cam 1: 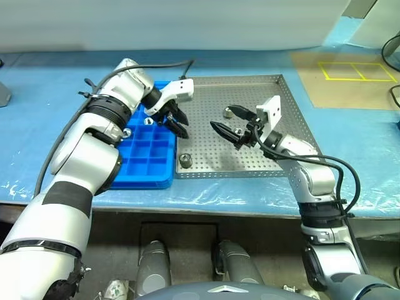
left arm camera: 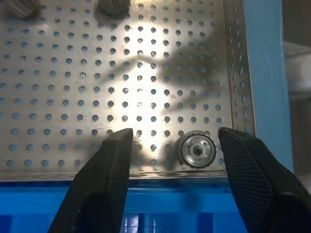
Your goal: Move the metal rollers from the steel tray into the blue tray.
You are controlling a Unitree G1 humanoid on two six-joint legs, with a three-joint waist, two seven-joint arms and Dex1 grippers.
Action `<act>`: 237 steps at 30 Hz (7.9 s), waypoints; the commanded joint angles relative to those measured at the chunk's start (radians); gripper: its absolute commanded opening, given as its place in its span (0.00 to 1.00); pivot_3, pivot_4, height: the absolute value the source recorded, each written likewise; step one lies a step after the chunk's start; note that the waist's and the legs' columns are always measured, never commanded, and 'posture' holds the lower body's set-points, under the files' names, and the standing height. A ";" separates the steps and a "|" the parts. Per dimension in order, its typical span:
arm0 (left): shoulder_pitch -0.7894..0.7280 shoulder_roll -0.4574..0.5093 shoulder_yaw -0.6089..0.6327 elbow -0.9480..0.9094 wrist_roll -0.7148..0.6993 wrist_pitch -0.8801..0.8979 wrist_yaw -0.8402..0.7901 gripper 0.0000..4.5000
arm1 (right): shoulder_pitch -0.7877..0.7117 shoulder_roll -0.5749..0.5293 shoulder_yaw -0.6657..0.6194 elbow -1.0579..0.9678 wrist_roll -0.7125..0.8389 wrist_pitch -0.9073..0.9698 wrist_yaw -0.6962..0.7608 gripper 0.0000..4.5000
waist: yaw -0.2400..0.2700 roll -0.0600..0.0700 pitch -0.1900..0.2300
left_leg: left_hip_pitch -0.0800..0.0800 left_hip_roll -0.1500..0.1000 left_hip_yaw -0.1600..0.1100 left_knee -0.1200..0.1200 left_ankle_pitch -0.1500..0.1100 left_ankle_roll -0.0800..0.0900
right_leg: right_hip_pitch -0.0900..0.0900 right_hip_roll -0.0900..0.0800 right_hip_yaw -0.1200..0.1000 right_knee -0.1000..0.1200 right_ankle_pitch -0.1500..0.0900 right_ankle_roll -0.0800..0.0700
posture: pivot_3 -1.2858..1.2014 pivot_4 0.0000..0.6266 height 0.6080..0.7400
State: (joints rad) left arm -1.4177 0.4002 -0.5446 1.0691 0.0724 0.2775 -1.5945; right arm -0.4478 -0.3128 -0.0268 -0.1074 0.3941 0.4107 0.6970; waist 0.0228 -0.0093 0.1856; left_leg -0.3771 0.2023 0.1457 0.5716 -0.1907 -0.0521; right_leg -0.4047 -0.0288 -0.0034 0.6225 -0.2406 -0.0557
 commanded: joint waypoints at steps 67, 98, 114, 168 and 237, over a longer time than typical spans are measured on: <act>0.076 0.022 -0.464 -0.491 0.091 0.211 -0.020 0.66 | -0.078 0.036 0.093 0.038 -0.021 0.001 0.022 1.00 | 0.005 0.000 0.001 | 0.011 0.001 0.000 0.000 0.000 0.001 | 0.014 0.003 0.004 -0.004 0.001 0.002 | 0.46 0.24 1.00; 0.214 -0.170 -0.209 -0.288 0.287 0.059 0.196 1.00 | -0.062 0.024 0.079 0.016 -0.030 0.014 0.017 1.00 | 0.024 0.000 0.000 | 0.017 -0.005 0.001 -0.001 0.003 0.006 | 0.017 -0.008 0.002 -0.004 -0.001 -0.002 | 0.45 0.24 1.00; 0.237 -0.150 -0.172 -0.302 0.335 0.052 0.199 1.00 | -0.062 0.055 0.084 0.036 -0.045 -0.009 0.019 1.00 | 0.020 0.000 0.000 | 0.009 -0.008 0.001 -0.004 0.003 0.011 | 0.009 -0.010 0.000 -0.005 0.002 0.003 | 0.45 0.24 1.00; 0.444 -0.027 0.100 -0.568 0.091 0.175 0.382 1.00 | 0.019 -0.019 -0.018 -0.061 0.011 0.006 -0.067 1.00 | -0.028 0.003 0.000 | 0.009 -0.002 0.003 -0.010 0.006 0.003 | 0.006 -0.002 0.002 -0.008 0.001 0.000 | 0.40 0.24 1.00; 0.566 -0.029 0.148 -0.617 0.094 -0.019 0.437 0.59 | 0.030 0.004 0.013 -0.055 -0.009 -0.014 -0.091 1.00 | -0.007 0.006 -0.002 | 0.010 -0.011 0.003 -0.009 0.002 0.012 | 0.011 -0.013 0.002 -0.014 0.001 0.000 | 0.39 0.24 1.00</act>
State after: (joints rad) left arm -0.8677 0.3993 -0.3807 0.4310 0.1675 0.2878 -1.1906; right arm -0.4178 -0.3115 -0.0141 -0.1223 0.3770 0.4154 0.6058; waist 0.0160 -0.0031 0.1836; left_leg -0.3671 0.1912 0.1489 0.5628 -0.1888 -0.0394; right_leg -0.3933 -0.0420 -0.0016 0.6081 -0.2393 -0.0551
